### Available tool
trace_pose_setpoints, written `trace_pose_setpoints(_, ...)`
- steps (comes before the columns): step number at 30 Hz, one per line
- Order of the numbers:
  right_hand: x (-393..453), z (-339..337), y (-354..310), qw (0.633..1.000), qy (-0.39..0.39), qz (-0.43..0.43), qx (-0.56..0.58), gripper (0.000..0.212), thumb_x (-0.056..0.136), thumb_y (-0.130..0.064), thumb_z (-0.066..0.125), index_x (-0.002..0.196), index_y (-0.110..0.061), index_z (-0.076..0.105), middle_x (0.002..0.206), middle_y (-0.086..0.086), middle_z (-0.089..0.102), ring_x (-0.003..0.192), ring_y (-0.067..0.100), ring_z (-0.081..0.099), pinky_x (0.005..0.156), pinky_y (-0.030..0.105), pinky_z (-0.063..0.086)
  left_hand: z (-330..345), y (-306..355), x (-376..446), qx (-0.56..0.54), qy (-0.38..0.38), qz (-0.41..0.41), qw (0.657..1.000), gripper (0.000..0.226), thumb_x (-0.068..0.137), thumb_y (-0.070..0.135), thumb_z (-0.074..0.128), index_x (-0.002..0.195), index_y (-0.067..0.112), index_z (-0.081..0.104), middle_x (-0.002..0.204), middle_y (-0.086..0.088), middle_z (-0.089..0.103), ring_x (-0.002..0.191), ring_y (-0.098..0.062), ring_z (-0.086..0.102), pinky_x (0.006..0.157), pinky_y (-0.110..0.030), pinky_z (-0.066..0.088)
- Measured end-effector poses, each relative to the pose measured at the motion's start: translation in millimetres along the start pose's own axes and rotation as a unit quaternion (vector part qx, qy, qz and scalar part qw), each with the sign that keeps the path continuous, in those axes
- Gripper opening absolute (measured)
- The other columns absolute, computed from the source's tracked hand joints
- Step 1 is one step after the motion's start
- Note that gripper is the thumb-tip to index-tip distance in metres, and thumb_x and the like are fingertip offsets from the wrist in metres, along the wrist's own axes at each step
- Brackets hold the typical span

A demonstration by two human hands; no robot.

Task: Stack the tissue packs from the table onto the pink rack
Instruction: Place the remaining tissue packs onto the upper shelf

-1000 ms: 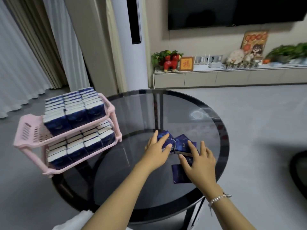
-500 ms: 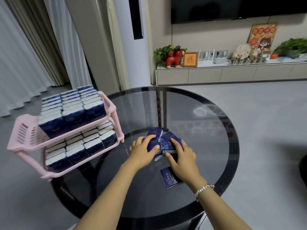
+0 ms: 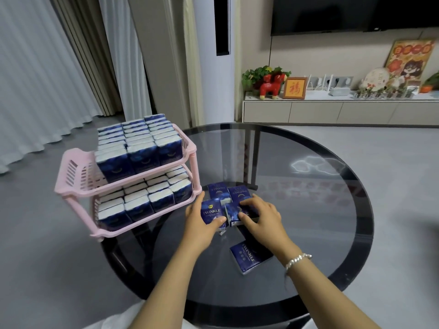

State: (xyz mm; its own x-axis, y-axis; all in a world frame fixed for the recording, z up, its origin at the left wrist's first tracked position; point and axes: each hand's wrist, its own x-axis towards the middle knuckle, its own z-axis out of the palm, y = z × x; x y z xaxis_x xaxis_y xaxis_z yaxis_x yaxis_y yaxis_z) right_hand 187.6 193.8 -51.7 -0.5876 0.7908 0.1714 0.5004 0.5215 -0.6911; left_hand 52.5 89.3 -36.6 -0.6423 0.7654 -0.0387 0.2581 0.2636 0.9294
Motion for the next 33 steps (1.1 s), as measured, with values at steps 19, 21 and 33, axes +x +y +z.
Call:
trace_pose_setpoints(19, 0.8, -6.6, -49.3, 0.893, 0.087, 0.170, 0.408, 0.007, 0.089, -0.015, 0.060, 0.088, -0.010, 0.057, 0.084, 0.006, 0.065, 0.058, 0.010, 0.061, 0.049, 0.018, 0.048, 2.4, 7.4, 5.3, -0.297, 0.018, -0.101, 0.949, 0.025, 0.099, 0.021, 0.045, 0.124, 0.015, 0.048, 0.123, -0.007, 0.061, 0.110, -0.025, 0.062, 0.083, -0.043, 0.055)
trace_pose_setpoints(21, 1.0, 1.0, -53.9, 0.882, 0.092, 0.165, 0.432, 0.004, 0.089, -0.013, 0.060, 0.085, -0.011, 0.061, 0.083, 0.005, 0.066, 0.063, 0.011, 0.061, 0.051, 0.018, 0.049, 4.3, 9.1, 4.8, -0.324, 0.002, -0.103, 0.940, 0.027, 0.100, 0.025, 0.044, 0.124, 0.013, 0.048, 0.124, -0.010, 0.062, 0.112, -0.028, 0.062, 0.095, -0.050, 0.049)
trace_pose_setpoints(33, 11.3, 12.6, -52.7, 0.912, 0.059, 0.149, 0.379, 0.012, 0.084, -0.014, 0.067, 0.073, -0.010, 0.064, 0.068, 0.001, 0.067, 0.060, 0.007, 0.061, 0.055, 0.016, 0.047, 3.4, -5.9, 14.0, -0.290, 0.028, -0.078, 0.953, 0.050, 0.083, 0.036, 0.069, 0.123, 0.014, 0.051, 0.115, -0.005, 0.067, 0.103, -0.020, 0.066, 0.094, -0.046, 0.052)
